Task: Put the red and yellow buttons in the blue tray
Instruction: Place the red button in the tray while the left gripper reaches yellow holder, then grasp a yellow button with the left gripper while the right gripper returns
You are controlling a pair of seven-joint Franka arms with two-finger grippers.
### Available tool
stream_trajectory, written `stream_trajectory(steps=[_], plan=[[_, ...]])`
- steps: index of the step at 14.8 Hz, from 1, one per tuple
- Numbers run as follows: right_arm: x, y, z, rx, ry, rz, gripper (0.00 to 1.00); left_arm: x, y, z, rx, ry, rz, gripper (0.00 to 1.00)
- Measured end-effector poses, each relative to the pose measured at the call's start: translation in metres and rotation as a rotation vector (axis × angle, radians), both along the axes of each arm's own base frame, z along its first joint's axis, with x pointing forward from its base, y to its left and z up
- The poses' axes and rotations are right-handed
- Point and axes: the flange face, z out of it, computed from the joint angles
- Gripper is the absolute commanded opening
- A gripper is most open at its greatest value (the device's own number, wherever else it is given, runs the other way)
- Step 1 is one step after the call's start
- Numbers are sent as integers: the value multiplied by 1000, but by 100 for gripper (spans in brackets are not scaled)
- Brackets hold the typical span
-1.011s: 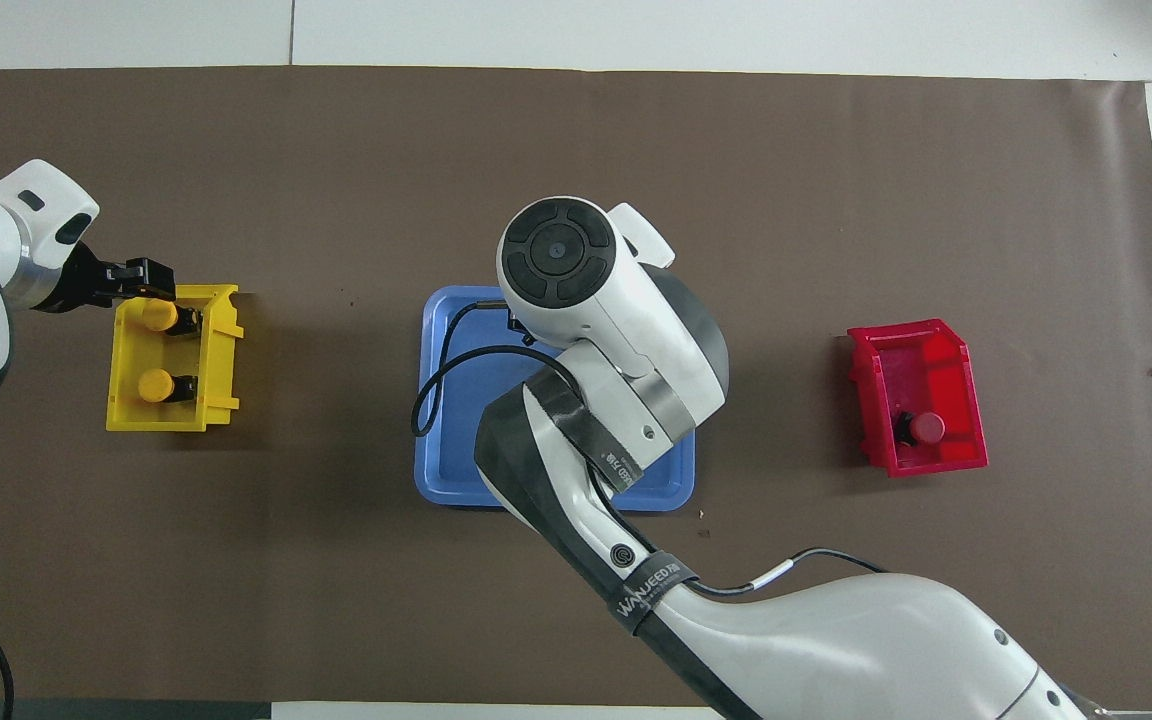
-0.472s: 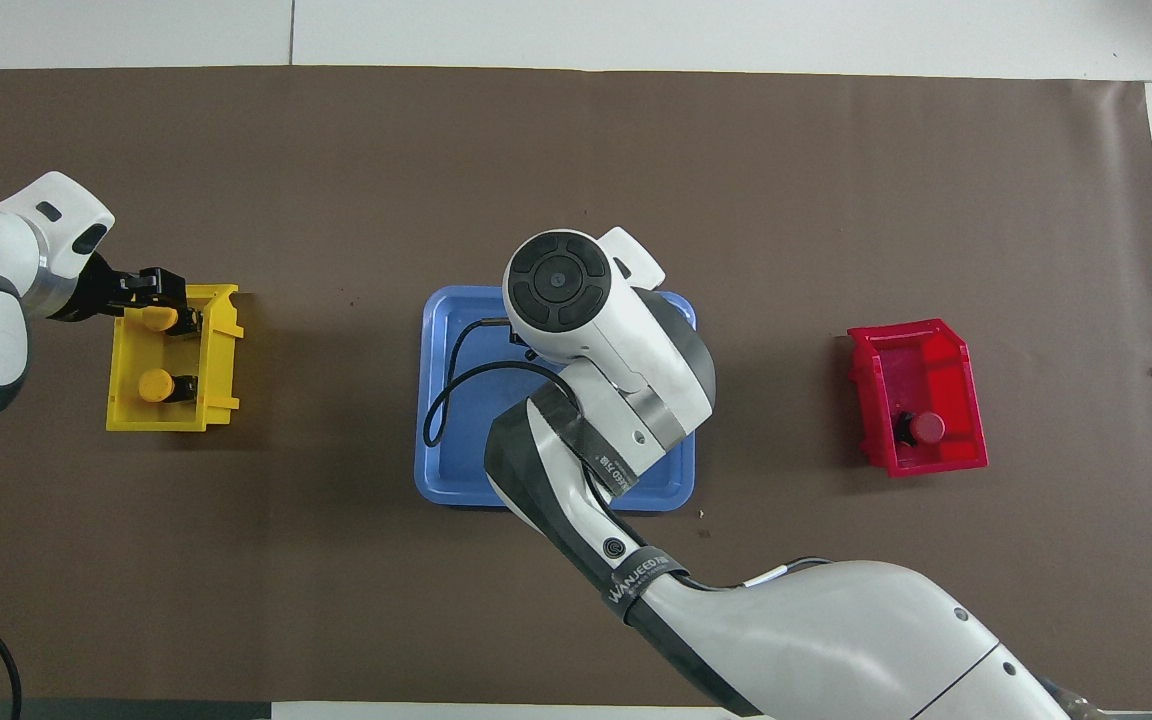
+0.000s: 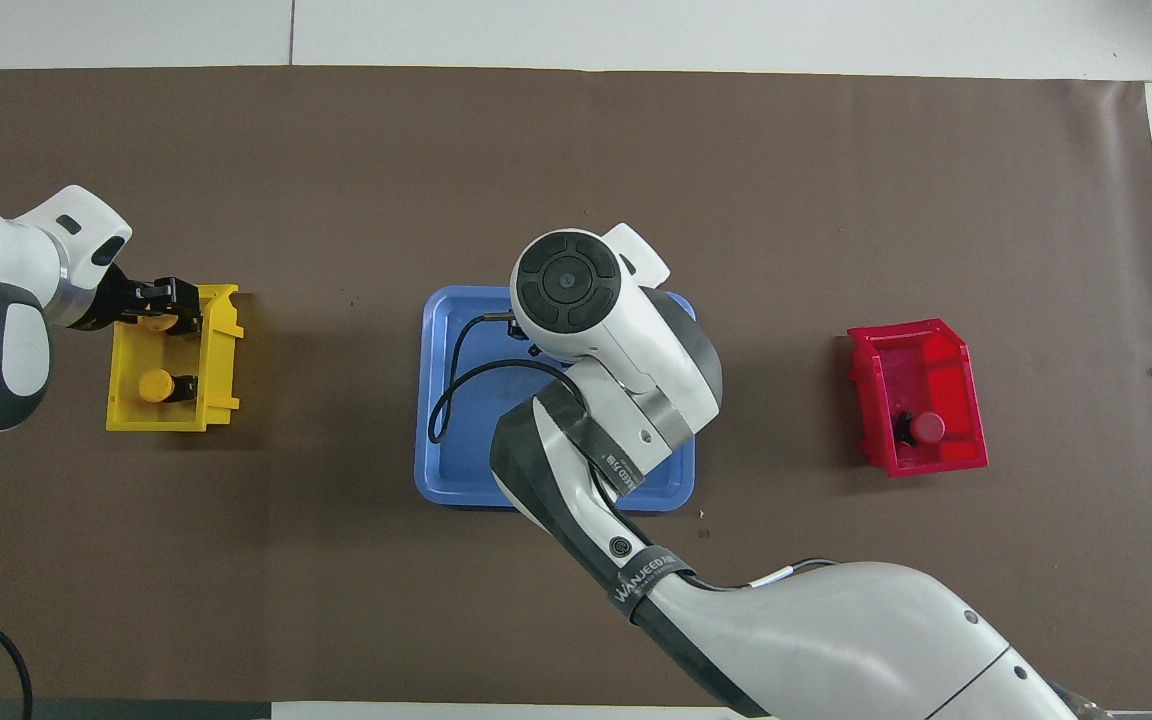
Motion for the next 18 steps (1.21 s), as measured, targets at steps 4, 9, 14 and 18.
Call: stream_trajectory(steps=[4,9,14,18], plan=[[39,-121,81,1,-6,19,98,-1,3,-2,1,-1,5,26],[-11,-304,94,35,100,97,89,-3,4,-5,1,5,12,1],[-59,-378,53,40,142,91,78,5,4,45,1,126,9,2],[-69,-377,21,38,129,111,75,11,-7,157,1,122,51,2]])
